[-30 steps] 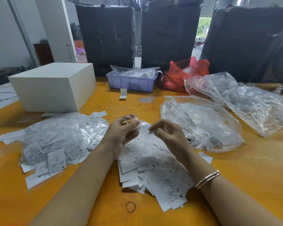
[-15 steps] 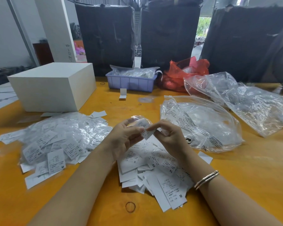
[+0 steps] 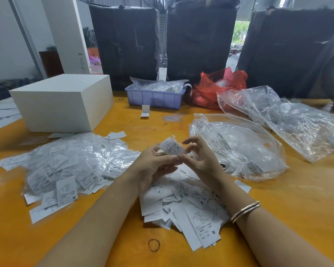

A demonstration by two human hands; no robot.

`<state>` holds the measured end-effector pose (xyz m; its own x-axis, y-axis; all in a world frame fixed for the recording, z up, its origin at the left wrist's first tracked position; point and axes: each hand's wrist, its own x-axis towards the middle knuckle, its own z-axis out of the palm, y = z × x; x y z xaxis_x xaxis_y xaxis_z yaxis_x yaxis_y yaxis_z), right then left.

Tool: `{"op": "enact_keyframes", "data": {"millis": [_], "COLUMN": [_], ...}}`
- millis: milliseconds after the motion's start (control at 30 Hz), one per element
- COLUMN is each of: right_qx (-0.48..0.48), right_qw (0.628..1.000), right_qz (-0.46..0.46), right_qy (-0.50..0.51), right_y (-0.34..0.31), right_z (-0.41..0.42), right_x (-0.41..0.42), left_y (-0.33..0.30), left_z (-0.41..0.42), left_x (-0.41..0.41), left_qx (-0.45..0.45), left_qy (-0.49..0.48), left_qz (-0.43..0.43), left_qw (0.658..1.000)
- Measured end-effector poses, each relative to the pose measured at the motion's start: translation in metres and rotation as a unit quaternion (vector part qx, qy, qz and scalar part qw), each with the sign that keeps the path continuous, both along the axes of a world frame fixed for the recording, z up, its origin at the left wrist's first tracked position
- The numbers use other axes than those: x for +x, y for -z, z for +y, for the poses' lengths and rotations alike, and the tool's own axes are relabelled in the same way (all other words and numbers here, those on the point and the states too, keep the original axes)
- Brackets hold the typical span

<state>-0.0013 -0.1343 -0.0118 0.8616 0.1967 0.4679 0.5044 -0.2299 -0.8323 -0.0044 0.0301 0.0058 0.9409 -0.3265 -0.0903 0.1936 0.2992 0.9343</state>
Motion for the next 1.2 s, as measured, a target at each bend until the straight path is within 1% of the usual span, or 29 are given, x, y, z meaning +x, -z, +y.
{"op": "enact_keyframes", "data": {"millis": [100,200,300,367,433,500,567,633,667,767,833,867,900,933,967,1000,1033,1067,1100,1133,1200], "right_qx": [-0.014,-0.003,0.035,0.044,0.049,0.065,0.073,0.068,0.063,0.049,0.055,0.067,0.083,0.101,0.125,0.152,0.173,0.185,0.189,0.189,0.185], "right_qw": [0.999,0.999,0.999,0.998,0.998,0.996,0.994,0.992,0.992,0.992,0.992,0.992,0.992,0.991,0.989,0.985,0.982,0.979,0.978,0.977,0.976], "right_qz": [-0.003,-0.014,-0.007,0.017,0.035,0.042,0.043,0.024,0.014,-0.006,-0.011,-0.007,0.002,0.016,0.033,0.052,0.067,0.079,0.088,0.096,0.108], "right_qy": [0.034,0.03,0.029,0.03,0.036,0.044,0.067,0.1,0.112,0.116,0.11,0.105,0.096,0.086,0.073,0.055,0.035,0.014,-0.006,-0.024,-0.045], "right_y": [0.001,0.001,0.001,0.002,0.003,0.003,0.002,0.002,0.002,0.001,-0.001,-0.002,-0.003,-0.003,-0.004,-0.004,-0.005,-0.005,-0.005,-0.005,-0.005], "right_z": [0.002,-0.003,-0.008,-0.01,-0.011,-0.012,-0.012,-0.012,-0.012,-0.012,-0.011,-0.01,-0.008,-0.007,-0.005,-0.002,0.0,0.002,0.004,0.007,0.01], "right_x": [0.001,0.001,0.002,0.003,0.005,0.007,0.006,0.005,0.004,0.003,0.003,0.002,0.001,0.0,-0.001,-0.002,-0.002,-0.003,-0.004,-0.005,-0.006], "left_y": [0.001,-0.001,-0.003,-0.002,0.001,0.004,0.005,0.005,0.006,0.009,0.008,0.007,0.007,0.005,0.004,0.001,-0.002,-0.005,-0.005,-0.004,0.001], "left_z": [-0.002,0.002,0.013,0.02,0.028,0.038,0.048,0.054,0.056,0.058,0.058,0.057,0.053,0.048,0.042,0.034,0.025,0.017,0.011,0.006,0.001], "left_x": [-0.001,0.005,0.011,0.015,0.019,0.022,0.023,0.023,0.023,0.025,0.024,0.023,0.022,0.021,0.02,0.017,0.013,0.007,0.003,0.001,0.0], "left_qx": [0.032,0.067,0.157,0.229,0.33,0.431,0.532,0.629,0.666,0.742,0.769,0.766,0.74,0.687,0.608,0.516,0.439,0.387,0.356,0.33,0.278], "left_qy": [0.005,-0.055,-0.128,-0.168,-0.222,-0.281,-0.32,-0.319,-0.305,-0.264,-0.27,-0.289,-0.314,-0.327,-0.313,-0.265,-0.192,-0.118,-0.068,-0.049,-0.069], "left_qz": [-0.023,-0.045,-0.075,-0.11,-0.159,-0.182,-0.173,-0.151,-0.14,-0.119,-0.127,-0.152,-0.2,-0.262,-0.321,-0.358,-0.366,-0.355,-0.335,-0.32,-0.305], "left_qw": [0.999,0.995,0.976,0.952,0.903,0.838,0.765,0.693,0.666,0.604,0.565,0.553,0.56,0.594,0.656,0.732,0.798,0.843,0.87,0.887,0.908]}}
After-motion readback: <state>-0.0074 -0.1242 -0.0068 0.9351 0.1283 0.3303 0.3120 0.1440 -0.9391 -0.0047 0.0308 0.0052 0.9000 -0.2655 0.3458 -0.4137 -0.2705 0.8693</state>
